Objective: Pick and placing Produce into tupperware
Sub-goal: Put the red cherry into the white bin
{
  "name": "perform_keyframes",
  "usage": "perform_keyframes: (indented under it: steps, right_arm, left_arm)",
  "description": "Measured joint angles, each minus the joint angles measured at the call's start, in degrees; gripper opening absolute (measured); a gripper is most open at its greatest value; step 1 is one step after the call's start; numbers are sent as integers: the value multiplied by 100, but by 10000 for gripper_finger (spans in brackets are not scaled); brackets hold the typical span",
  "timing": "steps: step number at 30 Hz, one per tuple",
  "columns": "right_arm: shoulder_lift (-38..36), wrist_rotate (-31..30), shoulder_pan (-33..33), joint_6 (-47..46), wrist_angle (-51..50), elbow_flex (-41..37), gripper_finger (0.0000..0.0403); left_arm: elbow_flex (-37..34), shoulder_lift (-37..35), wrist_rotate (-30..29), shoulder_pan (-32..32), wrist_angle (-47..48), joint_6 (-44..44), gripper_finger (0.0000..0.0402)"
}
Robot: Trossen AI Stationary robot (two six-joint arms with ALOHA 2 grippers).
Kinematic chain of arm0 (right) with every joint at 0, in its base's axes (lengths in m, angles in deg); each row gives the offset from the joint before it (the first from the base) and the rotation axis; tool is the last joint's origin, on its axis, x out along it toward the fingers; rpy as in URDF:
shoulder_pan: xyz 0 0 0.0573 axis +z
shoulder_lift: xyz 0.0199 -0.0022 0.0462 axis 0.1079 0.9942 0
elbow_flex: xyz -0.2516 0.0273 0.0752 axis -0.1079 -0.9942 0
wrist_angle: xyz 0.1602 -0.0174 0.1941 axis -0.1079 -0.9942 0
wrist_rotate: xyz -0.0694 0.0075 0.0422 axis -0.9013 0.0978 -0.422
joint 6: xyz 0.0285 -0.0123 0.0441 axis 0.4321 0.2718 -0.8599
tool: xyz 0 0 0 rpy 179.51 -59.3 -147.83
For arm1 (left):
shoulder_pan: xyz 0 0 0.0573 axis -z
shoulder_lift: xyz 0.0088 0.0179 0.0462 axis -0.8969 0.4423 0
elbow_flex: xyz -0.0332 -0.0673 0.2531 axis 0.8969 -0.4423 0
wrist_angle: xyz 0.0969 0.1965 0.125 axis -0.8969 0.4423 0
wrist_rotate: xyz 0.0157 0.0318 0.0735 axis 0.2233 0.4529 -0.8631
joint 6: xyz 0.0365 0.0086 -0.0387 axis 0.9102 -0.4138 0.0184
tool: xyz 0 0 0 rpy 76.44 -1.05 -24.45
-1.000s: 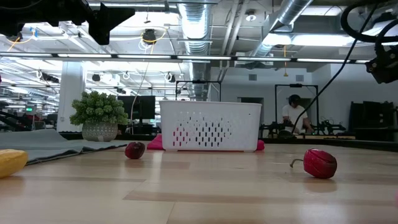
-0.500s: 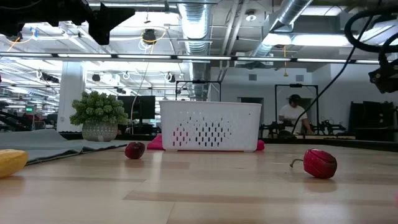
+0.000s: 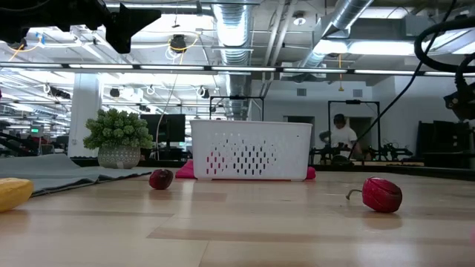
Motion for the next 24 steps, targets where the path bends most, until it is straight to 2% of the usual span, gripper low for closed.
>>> perform_keyframes:
  steps: [6,10,24]
  right_arm:
    - [0,9,0,142,122,0,60]
    - [0,38,0,199,122,0,19]
    - [0,53,-2,425,75,0,10]
  left_arm:
    - [0,-1,1,0,0,0,277]
    - [0,0,2,1,0,-4,277]
    - [0,0,0,0,-2,-11,277]
